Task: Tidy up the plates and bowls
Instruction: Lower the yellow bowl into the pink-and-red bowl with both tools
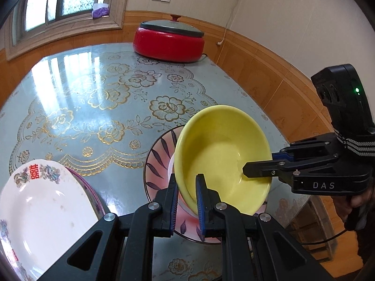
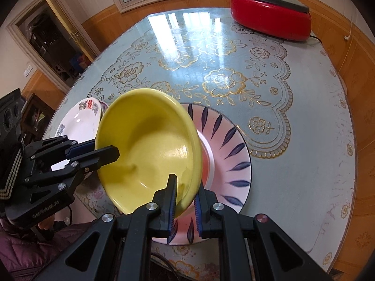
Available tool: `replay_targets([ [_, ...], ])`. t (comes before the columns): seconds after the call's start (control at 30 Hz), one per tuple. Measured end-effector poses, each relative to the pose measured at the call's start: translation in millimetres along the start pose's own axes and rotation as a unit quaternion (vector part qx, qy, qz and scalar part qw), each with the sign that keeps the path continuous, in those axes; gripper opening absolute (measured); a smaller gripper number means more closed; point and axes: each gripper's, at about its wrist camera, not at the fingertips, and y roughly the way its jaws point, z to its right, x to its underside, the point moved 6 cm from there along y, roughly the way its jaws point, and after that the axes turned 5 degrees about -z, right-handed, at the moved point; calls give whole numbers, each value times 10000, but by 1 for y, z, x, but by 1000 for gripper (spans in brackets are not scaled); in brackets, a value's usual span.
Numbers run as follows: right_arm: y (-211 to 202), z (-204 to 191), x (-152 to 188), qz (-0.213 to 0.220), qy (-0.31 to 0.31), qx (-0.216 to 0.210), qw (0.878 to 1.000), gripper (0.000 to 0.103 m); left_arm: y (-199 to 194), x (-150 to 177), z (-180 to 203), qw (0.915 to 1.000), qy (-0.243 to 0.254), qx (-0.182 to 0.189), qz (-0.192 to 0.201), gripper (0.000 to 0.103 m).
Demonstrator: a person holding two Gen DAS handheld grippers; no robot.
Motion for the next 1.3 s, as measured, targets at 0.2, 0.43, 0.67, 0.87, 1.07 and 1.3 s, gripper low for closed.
replay_targets([
  [0.2,18,6,8,-284,212,-90,9993,16,8,5,3,9998,43,-6,-171,14],
  [0.43,17,9,9,-252,317,-150,9991,18,15,7,4,9997,35,9,-256,15],
  [0.67,14,8,9,-199,323,-119,9992,19,17,6,2,9996,-7,16,-289,15],
  [0.87,7,11,9,-87,338,-43,9994,21,13,5,2,9998,-3,-7,-213,16],
  [1.07,12,9,8,58,280,-14,9996,21,17,5,-2,9997,-29,-115,-213,16],
  [1.3,12,8,5,284,136,192,9993,19,15,4,-3,9997,-58,-165,-140,16],
])
